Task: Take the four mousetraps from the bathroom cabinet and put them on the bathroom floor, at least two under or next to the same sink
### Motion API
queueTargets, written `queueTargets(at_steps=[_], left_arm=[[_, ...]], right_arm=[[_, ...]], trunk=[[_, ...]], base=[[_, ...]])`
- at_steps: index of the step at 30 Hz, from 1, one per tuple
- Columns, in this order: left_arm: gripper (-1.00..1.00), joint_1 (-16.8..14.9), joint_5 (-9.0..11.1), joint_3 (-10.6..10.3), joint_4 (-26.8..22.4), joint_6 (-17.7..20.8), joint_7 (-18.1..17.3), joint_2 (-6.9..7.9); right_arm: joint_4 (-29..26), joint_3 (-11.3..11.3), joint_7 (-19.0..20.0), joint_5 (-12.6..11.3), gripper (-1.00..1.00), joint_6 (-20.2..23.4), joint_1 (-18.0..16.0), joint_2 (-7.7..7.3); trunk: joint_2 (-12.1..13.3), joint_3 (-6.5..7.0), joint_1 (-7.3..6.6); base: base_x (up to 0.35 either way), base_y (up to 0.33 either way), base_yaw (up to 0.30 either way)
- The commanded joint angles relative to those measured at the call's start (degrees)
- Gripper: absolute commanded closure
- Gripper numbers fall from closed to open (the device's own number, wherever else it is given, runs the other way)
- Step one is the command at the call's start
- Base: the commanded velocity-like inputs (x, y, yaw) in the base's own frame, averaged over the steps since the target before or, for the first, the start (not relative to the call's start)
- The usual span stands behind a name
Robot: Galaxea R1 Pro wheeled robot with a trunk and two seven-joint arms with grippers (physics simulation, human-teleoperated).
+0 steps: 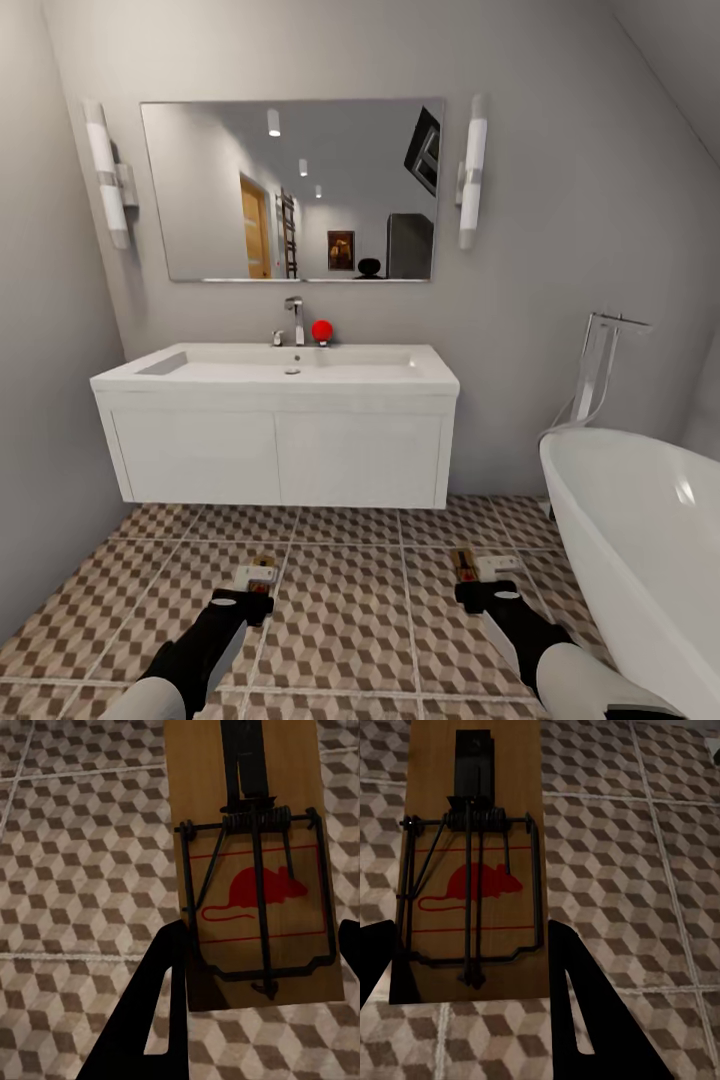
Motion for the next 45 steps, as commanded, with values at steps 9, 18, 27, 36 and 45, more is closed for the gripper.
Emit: queueTargets(at_steps=[9, 18, 27, 36, 45], left_arm=[[1.0, -0.01, -0.42, -0.18, -1.62, 0.2, 0.33, 0.03], [1.0, -0.01, -0.08, -0.1, -1.69, -3.41, 0.37, 0.03], [1.0, -0.01, -0.01, -0.01, -1.7, -3.9, 0.74, -0.02], [1.0, -0.01, 0.12, 0.23, -1.41, -6.39, 1.03, -0.13], [1.0, -0.01, 0.34, 0.26, -1.24, -6.46, 1.03, -0.11]], right_arm=[[-0.12, -0.25, 0.04, 0.49, 1.0, -0.64, -0.01, -0.05], [-0.12, -0.25, 0.04, 0.55, 1.0, -0.71, 0.05, 0.13], [-0.12, -0.25, 0.04, 0.58, 1.0, -0.71, 0.07, 0.2], [-0.12, -0.22, 0.04, 0.58, 1.0, -0.68, 0.04, 0.28], [0.36, -0.28, 0.04, 0.29, 1.0, 0.41, 0.04, 0.29]], trunk=[[-3.65, -1.68, 1.97], [-7.26, -3.3, 3.95], [-8.06, -3.66, 4.39], [-8.06, -3.66, 4.39], [-8.06, -3.66, 4.39]], base=[[0.0, 0.0, 0.0], [0.0, 0.0, 0.0], [0.0, 0.0, 0.0], [0.159, 0.0, 0.0], [0.321, 0.0, 0.0]])
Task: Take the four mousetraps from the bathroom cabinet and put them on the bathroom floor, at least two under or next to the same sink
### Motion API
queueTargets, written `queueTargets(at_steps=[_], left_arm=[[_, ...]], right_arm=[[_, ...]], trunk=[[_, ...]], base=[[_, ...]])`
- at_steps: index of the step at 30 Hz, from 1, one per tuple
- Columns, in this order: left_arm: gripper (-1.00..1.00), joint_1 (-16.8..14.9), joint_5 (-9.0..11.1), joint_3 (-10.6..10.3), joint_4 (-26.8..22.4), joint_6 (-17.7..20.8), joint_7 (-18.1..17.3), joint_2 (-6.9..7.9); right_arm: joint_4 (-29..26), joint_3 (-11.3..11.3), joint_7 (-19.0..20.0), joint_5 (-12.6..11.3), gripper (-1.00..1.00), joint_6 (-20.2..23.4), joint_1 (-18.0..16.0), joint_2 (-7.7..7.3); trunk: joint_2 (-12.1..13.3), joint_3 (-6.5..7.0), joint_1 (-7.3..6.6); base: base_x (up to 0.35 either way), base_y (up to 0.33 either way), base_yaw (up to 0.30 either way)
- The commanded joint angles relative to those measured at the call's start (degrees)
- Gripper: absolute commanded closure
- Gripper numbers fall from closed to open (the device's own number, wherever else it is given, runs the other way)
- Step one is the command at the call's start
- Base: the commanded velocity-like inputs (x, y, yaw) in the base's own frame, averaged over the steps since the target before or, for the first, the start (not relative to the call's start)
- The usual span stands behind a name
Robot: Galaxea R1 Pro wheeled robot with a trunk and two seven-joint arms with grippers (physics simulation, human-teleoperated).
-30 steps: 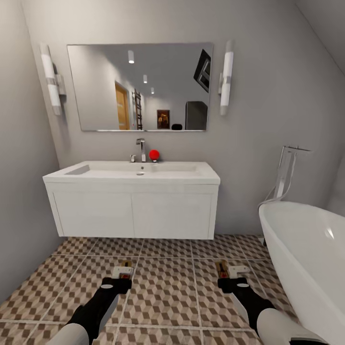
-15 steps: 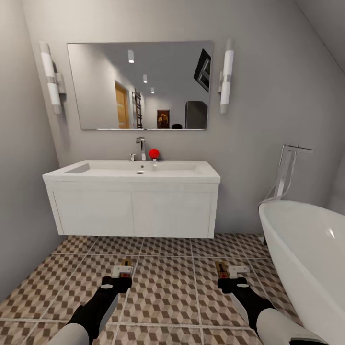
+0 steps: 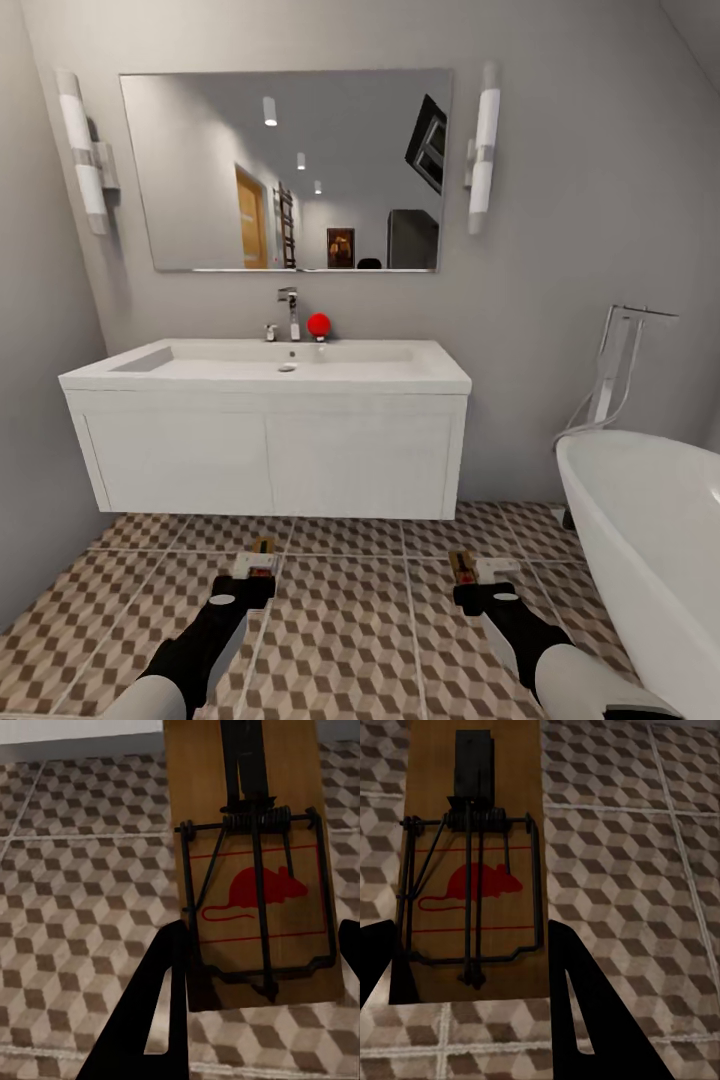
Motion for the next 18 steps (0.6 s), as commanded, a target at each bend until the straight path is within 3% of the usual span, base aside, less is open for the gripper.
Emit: queueTargets(at_steps=[1, 8, 18], left_arm=[[1.0, -0.01, -0.38, -0.21, -0.12, 0.55, 0.41, 0.0], [1.0, -0.01, -0.37, -0.22, -0.42, 4.68, 0.41, -0.02], [1.0, -0.01, -0.3, -0.21, -0.18, 5.36, 0.41, -0.01]], right_arm=[[0.37, -0.3, -0.12, 0.43, 1.0, 0.84, -0.01, 0.01], [1.99, -0.47, -0.12, 0.46, 1.0, 2.96, -0.05, -0.06], [2.04, -0.5, -0.12, 0.58, 1.0, 2.92, -0.04, 0.09]], trunk=[[-0.03, -0.07, 0.02], [-0.03, -0.07, 0.02], [-0.03, -0.07, 0.02]], base=[[0.323, 0.0, 0.0], [0.324, 0.0, 0.0], [0.317, 0.0, 0.0]])
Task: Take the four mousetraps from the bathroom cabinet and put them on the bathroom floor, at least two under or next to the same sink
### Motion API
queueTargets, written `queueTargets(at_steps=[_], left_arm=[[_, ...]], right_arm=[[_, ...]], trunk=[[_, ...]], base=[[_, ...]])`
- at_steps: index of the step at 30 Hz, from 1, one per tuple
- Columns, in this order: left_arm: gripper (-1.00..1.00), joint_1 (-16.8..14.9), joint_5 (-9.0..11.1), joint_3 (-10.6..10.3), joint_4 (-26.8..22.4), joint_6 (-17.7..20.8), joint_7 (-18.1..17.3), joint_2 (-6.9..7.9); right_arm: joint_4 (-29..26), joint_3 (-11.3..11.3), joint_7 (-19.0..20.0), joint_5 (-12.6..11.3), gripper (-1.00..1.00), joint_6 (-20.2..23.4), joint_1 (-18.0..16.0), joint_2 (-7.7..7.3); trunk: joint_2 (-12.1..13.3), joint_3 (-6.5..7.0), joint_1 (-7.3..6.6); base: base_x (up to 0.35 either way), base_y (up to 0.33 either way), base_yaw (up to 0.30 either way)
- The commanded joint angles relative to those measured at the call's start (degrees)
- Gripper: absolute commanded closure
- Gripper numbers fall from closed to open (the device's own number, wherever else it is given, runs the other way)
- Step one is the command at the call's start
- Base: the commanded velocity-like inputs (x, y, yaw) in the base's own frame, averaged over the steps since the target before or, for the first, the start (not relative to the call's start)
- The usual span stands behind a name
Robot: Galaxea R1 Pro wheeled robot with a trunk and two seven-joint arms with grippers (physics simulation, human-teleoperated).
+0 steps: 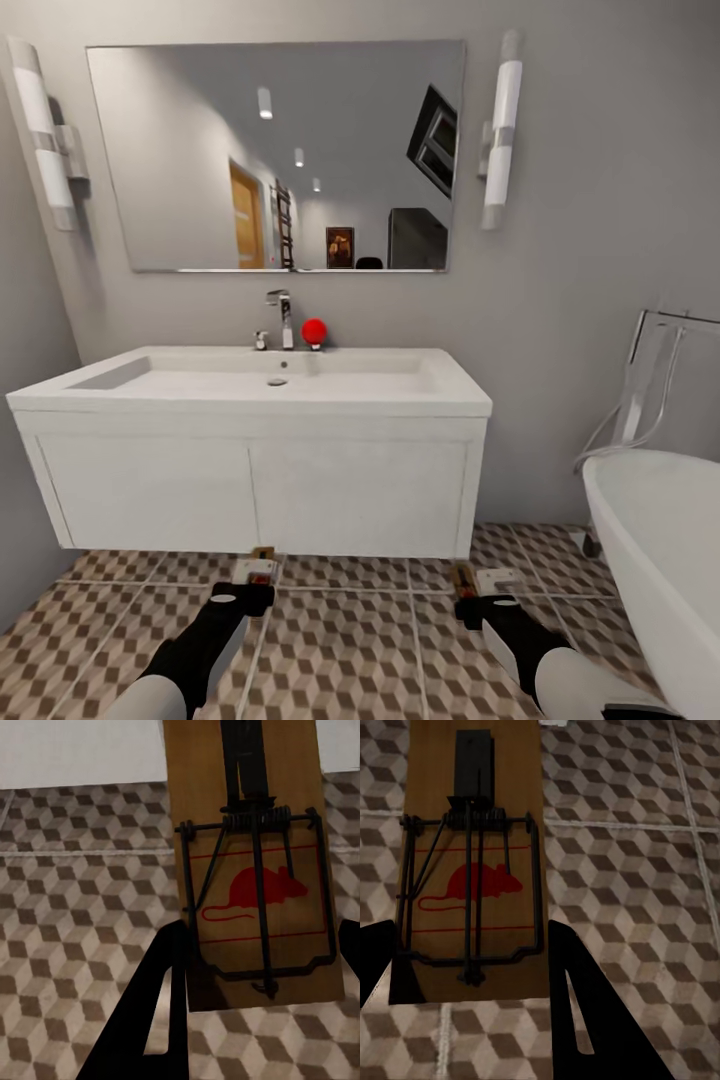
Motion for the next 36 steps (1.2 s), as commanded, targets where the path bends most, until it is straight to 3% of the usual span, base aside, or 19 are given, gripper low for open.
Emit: queueTargets(at_steps=[1, 18, 36], left_arm=[[1.0, -0.01, -0.39, -0.21, 0.0, 0.36, 0.31, 0.04], [1.0, -0.01, -0.42, 0.12, 0.49, 0.38, 0.08, 0.01], [1.0, -0.01, -0.24, -0.03, 0.56, 0.33, -0.34, 0.08]], right_arm=[[-0.12, -0.29, -0.12, 0.46, 1.0, 0.32, -0.01, 0.05], [-0.12, -0.24, -0.12, 0.66, 1.0, 0.13, 0.0, -0.01], [-0.77, -0.2, -0.12, 0.67, 1.0, 0.0, 0.03, 0.05]], trunk=[[-0.03, -0.07, 0.01], [-0.03, -0.07, 0.01], [-7.25, -3.3, 3.97]], base=[[0.166, 0.0, 0.0], [0.016, 0.0, 0.0], [0.0, 0.0, 0.0]])
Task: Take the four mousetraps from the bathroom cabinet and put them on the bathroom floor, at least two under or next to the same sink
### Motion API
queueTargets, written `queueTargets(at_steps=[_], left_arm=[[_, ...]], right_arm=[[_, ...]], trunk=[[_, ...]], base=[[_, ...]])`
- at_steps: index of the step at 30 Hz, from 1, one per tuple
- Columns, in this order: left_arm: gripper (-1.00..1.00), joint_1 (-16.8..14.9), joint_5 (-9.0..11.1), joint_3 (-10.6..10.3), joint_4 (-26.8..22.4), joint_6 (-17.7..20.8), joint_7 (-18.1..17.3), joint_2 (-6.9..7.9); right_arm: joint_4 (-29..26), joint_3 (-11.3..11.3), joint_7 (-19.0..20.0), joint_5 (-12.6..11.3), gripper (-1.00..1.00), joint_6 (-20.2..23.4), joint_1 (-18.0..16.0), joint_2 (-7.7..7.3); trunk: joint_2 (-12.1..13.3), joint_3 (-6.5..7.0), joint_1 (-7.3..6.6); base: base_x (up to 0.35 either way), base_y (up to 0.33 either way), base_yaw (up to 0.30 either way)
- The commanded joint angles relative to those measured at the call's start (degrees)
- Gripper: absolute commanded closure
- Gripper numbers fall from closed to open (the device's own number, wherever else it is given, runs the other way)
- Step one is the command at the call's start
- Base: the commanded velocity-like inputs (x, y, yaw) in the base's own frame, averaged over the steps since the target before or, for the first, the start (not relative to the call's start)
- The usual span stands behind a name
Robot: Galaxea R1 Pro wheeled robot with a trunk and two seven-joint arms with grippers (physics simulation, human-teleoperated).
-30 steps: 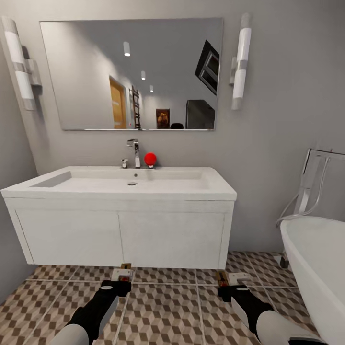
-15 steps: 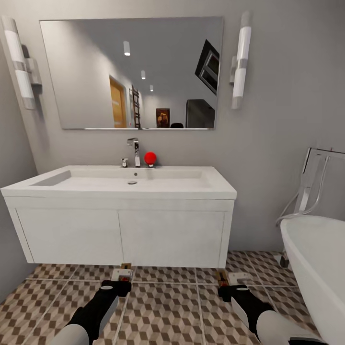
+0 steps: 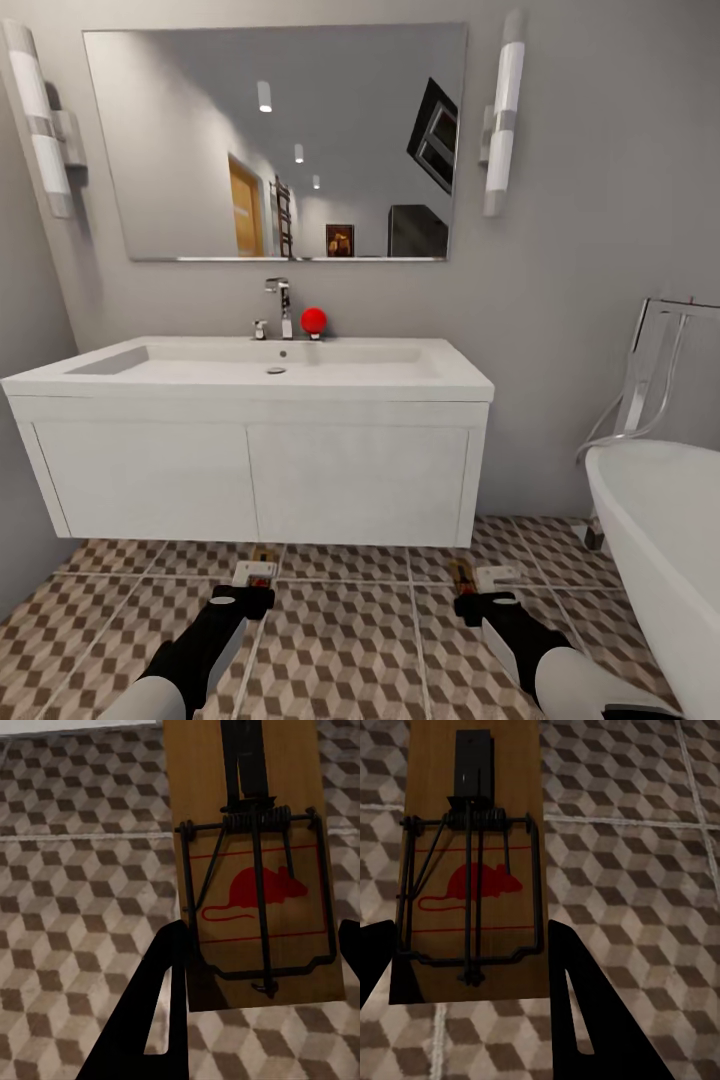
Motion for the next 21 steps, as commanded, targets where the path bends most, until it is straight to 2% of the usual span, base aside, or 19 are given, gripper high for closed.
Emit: queueTargets(at_steps=[1, 4, 8, 11, 16, 17, 21], left_arm=[[1.0, -0.01, -0.4, -0.2, -0.1, 0.37, 0.35, 0.01], [1.0, -0.01, -0.4, -0.19, -0.1, 0.39, 0.34, 0.01], [1.0, -0.01, -0.34, -0.2, 0.06, 0.41, 0.31, 0.01], [1.0, -0.01, -0.23, -0.2, 0.2, 0.78, 0.4, 0.01], [1.0, -0.01, 0.22, -0.21, -0.31, 6.72, 0.42, 0.08], [1.0, -0.01, 0.83, -0.21, -0.5, 8.12, 0.42, 0.13], [1.0, -0.01, 2.74, -0.21, -0.96, 9.74, 0.43, 0.21]], right_arm=[[-0.15, -0.28, -0.12, 0.45, 1.0, 0.34, 0.01, 0.05], [-0.18, -0.26, -0.12, 0.49, 1.0, 0.29, 0.02, 0.07], [-0.12, -0.11, -0.53, 0.43, 1.0, -3.98, 0.02, 0.07], [0.28, -0.18, -0.76, 0.31, 1.0, -4.08, 0.03, 0.07], [0.5, -0.27, -0.82, 0.24, 1.0, -2.87, 0.01, 0.07], [0.51, -0.27, -0.82, 0.26, 1.0, -1.76, -0.01, 0.07], [0.51, -0.28, -0.88, 0.28, 1.0, 1.04, -0.03, 0.06]], trunk=[[-0.44, -0.25, 0.21], [-1.26, -0.83, 0.68], [-1.31, -1.71, 0.78], [-1.35, -2.38, 0.86], [-1.42, -3.49, 0.99], [-1.43, -3.71, 1.01], [-1.48, -4.59, 1.12]], base=[[0.0, 0.0, 0.0], [0.0, 0.0, 0.0], [0.0, 0.0, 0.0], [0.0, 0.0, 0.0], [0.0, 0.0, 0.0], [0.0, 0.0, 0.0], [0.0, 0.0, 0.0]])
